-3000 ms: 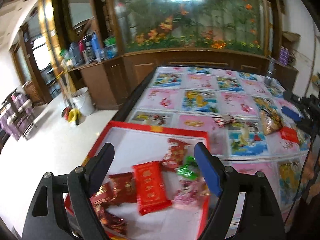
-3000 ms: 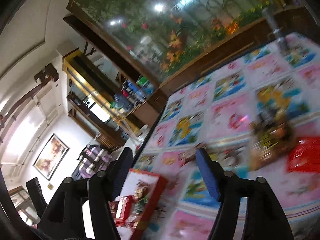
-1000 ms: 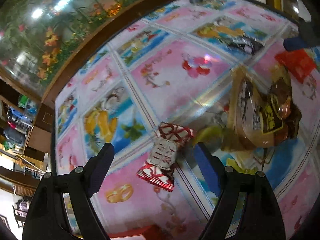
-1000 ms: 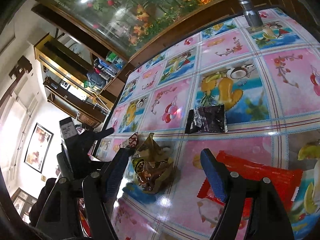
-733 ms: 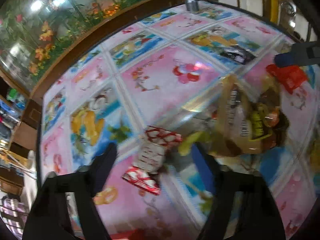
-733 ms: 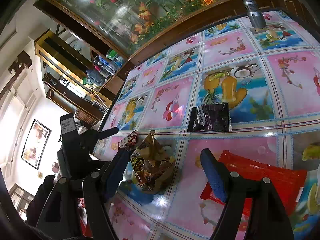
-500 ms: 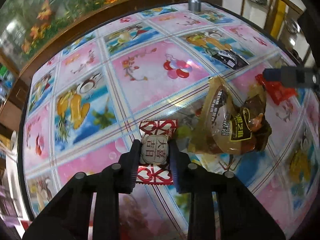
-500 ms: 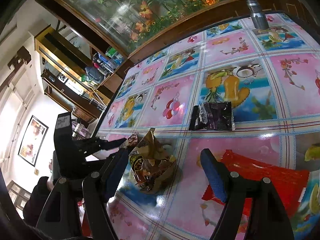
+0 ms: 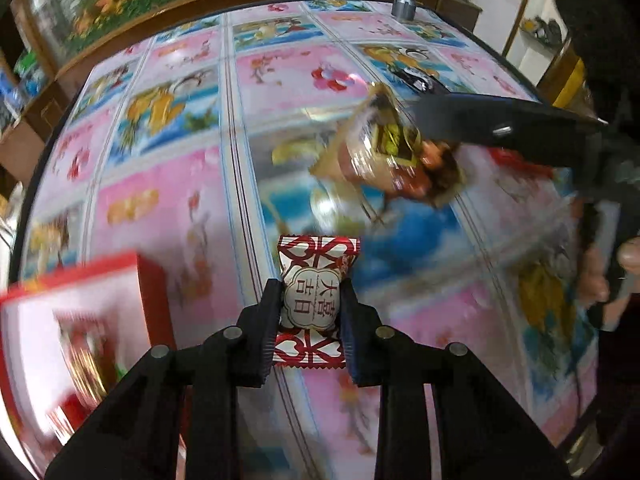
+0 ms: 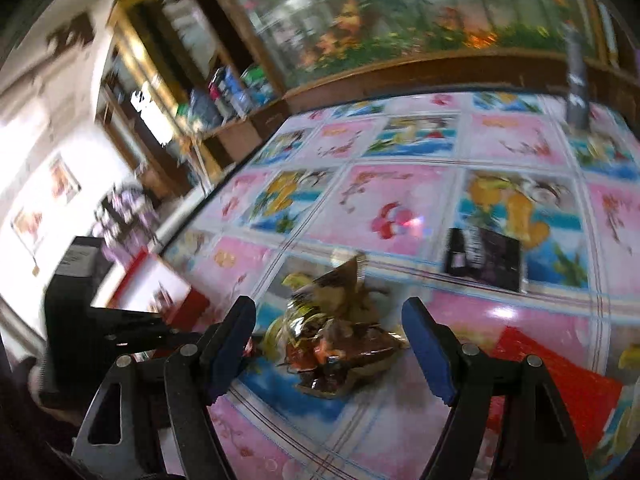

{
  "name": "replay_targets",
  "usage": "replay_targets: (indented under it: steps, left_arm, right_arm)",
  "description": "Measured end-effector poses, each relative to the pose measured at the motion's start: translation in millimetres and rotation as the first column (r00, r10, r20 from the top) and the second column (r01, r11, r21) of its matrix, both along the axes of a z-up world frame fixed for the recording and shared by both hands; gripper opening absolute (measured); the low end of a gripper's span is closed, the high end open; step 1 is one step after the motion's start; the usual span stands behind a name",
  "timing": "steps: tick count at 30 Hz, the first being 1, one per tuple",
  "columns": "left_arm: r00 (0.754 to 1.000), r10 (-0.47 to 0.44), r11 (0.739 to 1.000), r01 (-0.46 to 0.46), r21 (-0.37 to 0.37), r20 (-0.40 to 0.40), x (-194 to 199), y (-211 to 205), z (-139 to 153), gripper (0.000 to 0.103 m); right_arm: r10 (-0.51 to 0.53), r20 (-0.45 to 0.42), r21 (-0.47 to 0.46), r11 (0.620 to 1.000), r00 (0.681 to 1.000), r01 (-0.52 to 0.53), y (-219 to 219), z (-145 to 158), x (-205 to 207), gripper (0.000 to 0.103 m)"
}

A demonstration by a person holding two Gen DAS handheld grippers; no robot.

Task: Organize snacks
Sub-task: 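Carry both packets to the box and release them with both tools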

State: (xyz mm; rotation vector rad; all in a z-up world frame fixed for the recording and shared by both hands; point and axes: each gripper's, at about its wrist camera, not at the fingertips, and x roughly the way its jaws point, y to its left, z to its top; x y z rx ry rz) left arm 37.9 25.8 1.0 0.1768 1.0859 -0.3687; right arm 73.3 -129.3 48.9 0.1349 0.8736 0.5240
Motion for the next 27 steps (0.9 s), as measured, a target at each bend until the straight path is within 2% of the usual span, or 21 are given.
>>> replay_targets:
  steps: [4,10,11,13,15,17,21,23,27]
  left_arm:
    - [0.999,0.052,0.997,-0.052,-0.053,-0.001,-18,13,0,0.025]
    - [0.994,0.105,0.987,-0.105,-0.119,-0.005,-34,25,-1,0.025]
    - [0.994,0.114,0.985,-0.113,-0.131,-0.006,-36,26,-1,0.025]
    - [0.991,0.132,0.98,-0.131,-0.151,-0.008,-40,29,-1,0.025]
    - [0.99,0.14,0.979,-0.139,-0.152,0.001,-44,29,-1,0.025]
    - [0.989,0.148,0.976,-0.145,-0.16,0.005,-49,29,-2,0.025]
    - [0.987,0.158,0.972,-0.154,-0.18,0.01,-60,31,-2,0.025]
    - [0.987,0.162,0.97,-0.157,-0.186,0.011,-64,33,-1,0.025]
    - [0.986,0.165,0.966,-0.154,-0.208,0.035,-78,37,6,0.025]
  right_arm:
    - [0.036,0.011,-0.14,0.99,0.999,-0.034,31,-12,0,0.078]
    - [0.019,0.036,-0.294,0.956,0.999,-0.007,53,-26,3,0.078]
    - [0.015,0.034,-0.327,0.945,0.999,-0.003,55,-29,3,0.076]
    - [-0.015,0.04,-0.401,0.916,0.999,0.03,54,-38,3,0.064]
    - [-0.049,0.017,-0.358,0.932,0.999,0.052,43,-37,7,0.052]
    - [-0.084,-0.017,-0.291,0.954,0.996,0.075,29,-32,10,0.046]
    - [-0.115,-0.086,-0.155,0.983,0.99,0.101,9,-27,10,0.044]
    - [-0.109,-0.125,-0.053,0.993,0.986,0.103,-1,-25,9,0.043]
    - [-0.056,-0.191,0.172,0.981,0.98,0.09,-10,-22,5,0.043]
